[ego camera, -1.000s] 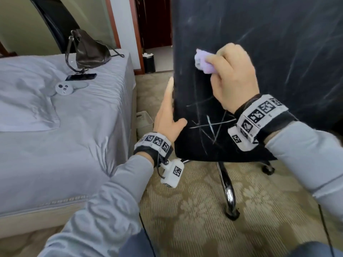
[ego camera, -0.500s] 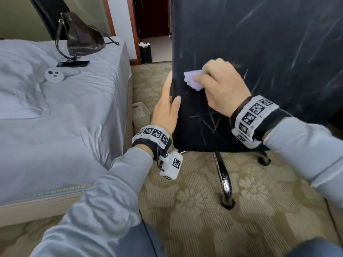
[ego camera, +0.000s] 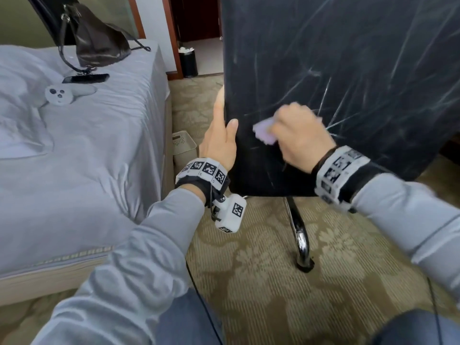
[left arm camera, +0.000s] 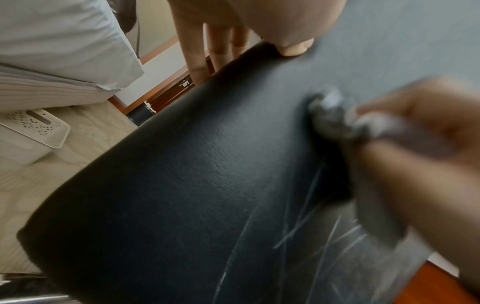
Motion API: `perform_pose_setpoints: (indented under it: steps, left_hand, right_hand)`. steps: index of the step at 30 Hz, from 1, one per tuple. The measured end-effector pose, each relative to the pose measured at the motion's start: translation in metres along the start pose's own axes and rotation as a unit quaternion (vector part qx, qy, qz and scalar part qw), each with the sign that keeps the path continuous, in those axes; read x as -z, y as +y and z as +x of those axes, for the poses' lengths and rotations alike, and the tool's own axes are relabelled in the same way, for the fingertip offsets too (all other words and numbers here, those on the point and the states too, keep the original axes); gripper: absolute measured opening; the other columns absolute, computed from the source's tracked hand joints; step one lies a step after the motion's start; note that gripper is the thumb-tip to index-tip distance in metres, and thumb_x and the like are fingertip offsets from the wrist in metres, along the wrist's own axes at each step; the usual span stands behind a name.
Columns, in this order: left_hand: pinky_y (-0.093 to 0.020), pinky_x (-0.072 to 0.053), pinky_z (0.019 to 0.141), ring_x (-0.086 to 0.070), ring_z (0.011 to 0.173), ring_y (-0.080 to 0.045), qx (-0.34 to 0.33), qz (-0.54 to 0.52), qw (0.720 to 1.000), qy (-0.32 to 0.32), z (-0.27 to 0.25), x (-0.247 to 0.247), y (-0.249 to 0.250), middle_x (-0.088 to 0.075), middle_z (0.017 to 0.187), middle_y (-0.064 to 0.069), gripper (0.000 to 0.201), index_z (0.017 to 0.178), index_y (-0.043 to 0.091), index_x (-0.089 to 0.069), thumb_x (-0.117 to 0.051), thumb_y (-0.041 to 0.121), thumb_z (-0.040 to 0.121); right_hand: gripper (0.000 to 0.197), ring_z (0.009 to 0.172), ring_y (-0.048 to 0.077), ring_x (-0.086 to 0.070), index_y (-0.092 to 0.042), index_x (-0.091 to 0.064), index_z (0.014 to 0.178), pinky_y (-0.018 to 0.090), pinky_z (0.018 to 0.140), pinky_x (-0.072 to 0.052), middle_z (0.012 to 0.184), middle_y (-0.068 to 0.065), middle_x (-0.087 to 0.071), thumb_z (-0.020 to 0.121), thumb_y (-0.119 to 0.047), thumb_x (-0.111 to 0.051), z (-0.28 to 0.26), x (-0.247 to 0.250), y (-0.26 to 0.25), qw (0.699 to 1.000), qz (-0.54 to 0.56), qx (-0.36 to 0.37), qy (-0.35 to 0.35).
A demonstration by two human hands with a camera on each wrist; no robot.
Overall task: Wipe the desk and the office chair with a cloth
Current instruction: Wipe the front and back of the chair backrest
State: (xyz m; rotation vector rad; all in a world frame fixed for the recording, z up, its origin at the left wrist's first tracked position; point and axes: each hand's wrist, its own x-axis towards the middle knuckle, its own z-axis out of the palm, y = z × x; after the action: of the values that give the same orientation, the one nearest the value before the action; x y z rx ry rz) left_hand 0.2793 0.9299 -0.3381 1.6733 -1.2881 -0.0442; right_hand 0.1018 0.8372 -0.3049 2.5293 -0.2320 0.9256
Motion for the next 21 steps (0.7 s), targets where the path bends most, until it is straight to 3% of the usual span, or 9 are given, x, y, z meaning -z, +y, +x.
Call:
perform_pose_setpoints:
  steps: [2,3,5,7,9,12,14,18,21]
  left_hand:
    - [-0.056,-0.049,0.091,-0.066,0.093,-0.026,0.000,0.007,1.000,0.002,0.000,0.000,-0.003,-0.058,0.122,0.008,0.066,0.148,0.056,0.005,-0.036,0.031,0.103]
    - [-0.056,-0.048,0.093,-0.066,0.097,-0.027,0.000,0.000,1.000,0.003,0.000,0.000,-0.004,-0.060,0.123,0.004,0.066,0.149,0.055,0.004,-0.036,0.032,0.103]
    - [-0.054,-0.043,0.104,-0.059,0.117,-0.033,0.004,-0.018,1.000,0.000,0.001,0.002,-0.005,-0.056,0.135,-0.009,0.066,0.155,0.045,0.000,-0.037,0.031,0.102]
    - [-0.050,-0.038,0.110,-0.051,0.129,-0.031,0.005,-0.024,1.000,-0.004,0.002,0.003,-0.004,-0.050,0.143,-0.007,0.066,0.158,0.035,-0.004,-0.038,0.027,0.102]
    - [-0.048,-0.038,0.108,-0.052,0.127,-0.028,0.013,-0.018,1.000,-0.008,0.003,0.004,-0.003,-0.045,0.132,0.008,0.065,0.158,0.036,-0.003,-0.037,0.025,0.104]
    - [-0.046,-0.042,0.102,-0.058,0.117,-0.027,0.023,-0.001,1.000,-0.010,0.003,0.006,0.000,-0.047,0.127,0.011,0.061,0.158,0.038,-0.003,-0.033,0.028,0.106]
    - [-0.046,-0.044,0.099,-0.061,0.111,-0.028,0.024,0.001,1.000,-0.005,0.003,0.006,-0.001,-0.055,0.128,0.008,0.058,0.156,0.041,-0.005,-0.031,0.029,0.105]
    - [-0.048,-0.048,0.092,-0.063,0.101,-0.027,0.033,0.002,0.999,0.013,0.005,0.001,-0.005,-0.064,0.120,0.002,0.046,0.149,0.034,-0.021,-0.031,0.029,0.105]
    - [-0.050,-0.049,0.089,-0.062,0.094,-0.028,0.044,0.021,0.998,0.035,0.005,-0.005,-0.003,-0.063,0.107,-0.001,0.032,0.136,0.020,-0.036,-0.030,0.027,0.106]
  right_hand:
    - [0.022,0.069,0.032,-0.051,-0.003,-0.063,0.076,0.040,0.061,-0.041,0.080,0.019,-0.056,0.067,0.014,-0.051,0.027,0.022,0.014,0.993,0.017,-0.033,0.113]
    - [0.023,0.069,0.032,-0.050,-0.002,-0.063,0.075,0.038,0.061,-0.039,0.078,0.019,-0.056,0.067,0.014,-0.049,0.033,0.023,0.014,0.989,0.013,-0.050,0.137]
    - [0.017,0.065,0.033,-0.051,-0.004,-0.063,0.070,0.037,0.059,-0.039,0.074,0.018,-0.054,0.061,0.008,-0.055,0.026,0.003,-0.006,0.993,-0.038,-0.050,0.095]
    - [0.012,0.070,0.032,-0.046,-0.007,-0.060,0.071,0.038,0.060,-0.035,0.080,0.015,-0.049,0.060,-0.002,-0.057,-0.008,-0.034,-0.033,0.999,-0.051,-0.002,0.006]
    - [0.016,0.075,0.027,-0.036,-0.006,-0.058,0.077,0.038,0.062,-0.031,0.085,0.013,-0.047,0.064,0.004,-0.058,-0.042,-0.061,-0.045,0.998,0.000,0.025,-0.060]
    - [0.026,0.077,0.025,-0.034,-0.005,-0.058,0.078,0.037,0.062,-0.033,0.085,0.014,-0.052,0.058,0.010,-0.065,-0.043,-0.064,-0.041,0.997,0.022,0.025,-0.070]
    - [0.023,0.077,0.026,-0.034,-0.004,-0.059,0.078,0.037,0.062,-0.034,0.084,0.015,-0.053,0.061,0.012,-0.061,-0.027,-0.049,-0.031,0.999,0.036,0.000,-0.028]
    - [0.025,0.073,0.027,-0.041,0.000,-0.063,0.081,0.038,0.062,-0.034,0.082,0.018,-0.056,0.068,0.016,-0.049,0.021,-0.009,0.003,0.986,0.050,-0.046,0.152]
    - [0.024,0.073,0.028,-0.041,0.000,-0.059,0.084,0.040,0.064,-0.033,0.082,0.019,-0.056,0.068,0.015,-0.052,0.016,-0.021,-0.001,0.985,0.029,-0.055,0.159]
